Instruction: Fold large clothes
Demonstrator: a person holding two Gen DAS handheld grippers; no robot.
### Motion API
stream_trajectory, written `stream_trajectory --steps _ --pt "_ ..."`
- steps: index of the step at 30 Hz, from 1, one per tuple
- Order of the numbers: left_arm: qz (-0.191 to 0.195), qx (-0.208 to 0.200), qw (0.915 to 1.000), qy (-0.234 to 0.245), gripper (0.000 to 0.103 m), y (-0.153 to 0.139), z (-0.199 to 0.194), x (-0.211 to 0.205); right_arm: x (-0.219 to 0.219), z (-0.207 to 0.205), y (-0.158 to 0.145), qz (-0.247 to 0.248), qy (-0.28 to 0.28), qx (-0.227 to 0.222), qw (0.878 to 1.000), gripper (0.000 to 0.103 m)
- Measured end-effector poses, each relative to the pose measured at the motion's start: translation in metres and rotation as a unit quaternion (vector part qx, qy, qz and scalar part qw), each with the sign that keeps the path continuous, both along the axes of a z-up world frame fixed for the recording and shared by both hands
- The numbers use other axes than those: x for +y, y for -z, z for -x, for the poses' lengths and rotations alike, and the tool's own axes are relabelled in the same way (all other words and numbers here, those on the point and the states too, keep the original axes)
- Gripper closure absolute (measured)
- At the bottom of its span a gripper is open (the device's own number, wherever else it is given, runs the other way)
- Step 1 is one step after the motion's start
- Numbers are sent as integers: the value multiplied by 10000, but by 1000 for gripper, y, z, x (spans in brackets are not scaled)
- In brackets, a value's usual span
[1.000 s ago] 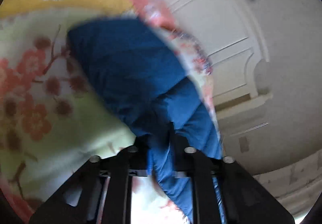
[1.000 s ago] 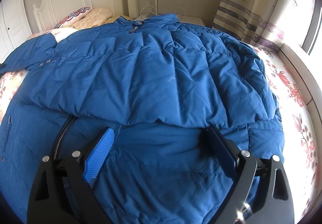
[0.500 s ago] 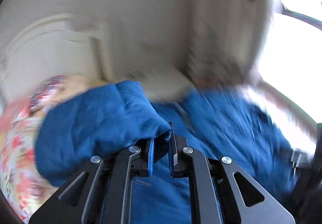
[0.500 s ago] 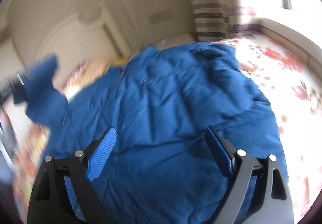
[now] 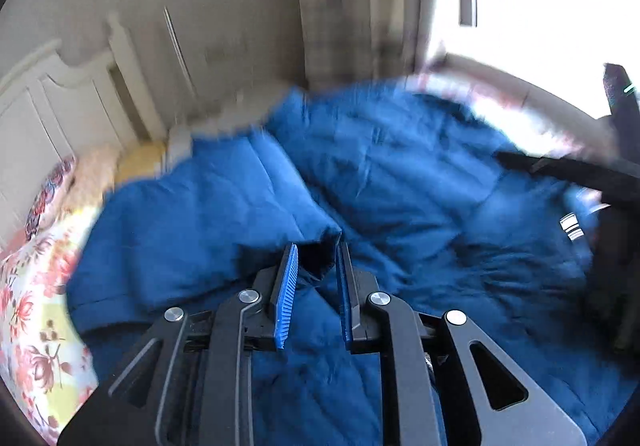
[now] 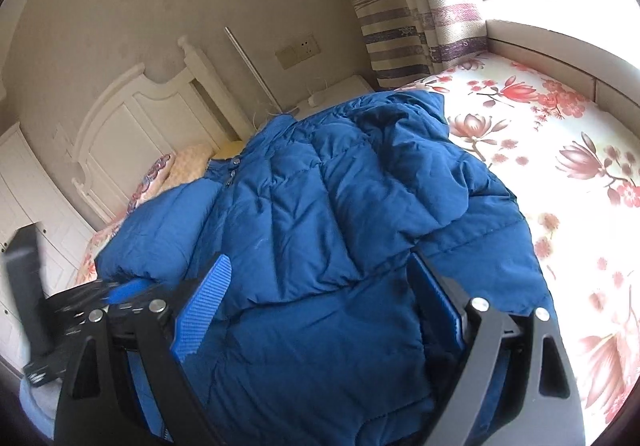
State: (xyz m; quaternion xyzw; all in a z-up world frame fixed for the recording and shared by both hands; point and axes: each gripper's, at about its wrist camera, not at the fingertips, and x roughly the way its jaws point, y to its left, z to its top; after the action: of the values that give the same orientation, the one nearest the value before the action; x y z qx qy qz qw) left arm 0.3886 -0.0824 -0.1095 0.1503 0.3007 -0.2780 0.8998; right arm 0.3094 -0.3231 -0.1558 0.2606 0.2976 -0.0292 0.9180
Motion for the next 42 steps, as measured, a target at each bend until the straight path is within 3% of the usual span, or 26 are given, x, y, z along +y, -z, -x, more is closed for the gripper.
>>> stream_trajectory --steps 1,2,3,4,5,6,8,12,15,18,20,22,25,29,30,32,34,35,36,38,41,42 --pt "281 -124 9995 -57 84 -8 10 8 1 0 0 -7 -1 0 10000 14" --pt "700 -259 9970 -209 65 -18 16 28 1 -1 -1 1 -4 6 10000 14" --pt "1243 -356 9901 -543 31 -25 19 54 4 0 -1 16 -9 10 10000 14" --pt "1708 -410 9783 -1102 13 -27 17 81 6 -1 -1 44 -24 22 10000 14" --pt "1938 -388 9681 -1541 6 -24 13 95 6 -1 -2 61 -28 32 10000 14" --pt "2265 19 9544 -1946 8 -13 3 119 7 -2 -2 87 -41 50 9999 14" --pt "2268 633 9462 -2220 19 6 -12 135 9 -2 -2 134 -48 77 9999 14" --pt "1312 939 9475 -2760 22 28 -26 134 13 -2 -4 278 -59 104 9995 14" --pt "1076 1077 9410 -3022 22 38 -26 143 23 2 -10 564 -72 25 9984 20" --pt "1084 1193 9349 -3163 22 45 -33 149 52 0 -21 1282 -359 17 9911 25" --pt "1076 1269 9343 -3152 22 50 -30 151 94 -8 -30 2021 -933 -6 9749 28" --pt "1055 1090 9388 -3092 22 45 -23 148 136 -19 -36 2673 -1513 -27 9517 29" --pt "948 1014 9442 -2986 21 44 -21 142 197 -43 -40 3684 -2262 -5 9017 38" --pt "1178 1217 9395 -2977 20 49 -25 150 241 -79 -37 4230 -2713 119 8645 46" --pt "1268 1276 9375 -2979 20 50 -26 153 253 -88 -33 4472 -2783 141 8499 47" --pt "1496 1369 9330 -2973 20 52 -28 161 262 -100 -30 4591 -2904 207 8393 47" --pt "1618 1383 9314 -2951 20 53 -27 164 263 -111 -28 4426 -3023 315 8436 51" --pt "1666 1366 9316 -2927 20 52 -26 165 260 -113 -29 4316 -3069 268 8478 57" --pt "1775 1329 9335 -2818 20 50 -23 165 256 -113 -30 4192 -3115 228 8525 69" --pt "2004 1320 9386 -2477 25 44 -20 161 237 -110 -43 3595 -3012 30 8832 77" --pt "2088 1779 9389 -2079 42 50 -28 147 210 -103 -56 3037 -2789 -152 9109 78" --pt "2017 1981 9363 -2084 42 55 -35 141 203 -102 -59 2879 -2750 -164 9172 78"
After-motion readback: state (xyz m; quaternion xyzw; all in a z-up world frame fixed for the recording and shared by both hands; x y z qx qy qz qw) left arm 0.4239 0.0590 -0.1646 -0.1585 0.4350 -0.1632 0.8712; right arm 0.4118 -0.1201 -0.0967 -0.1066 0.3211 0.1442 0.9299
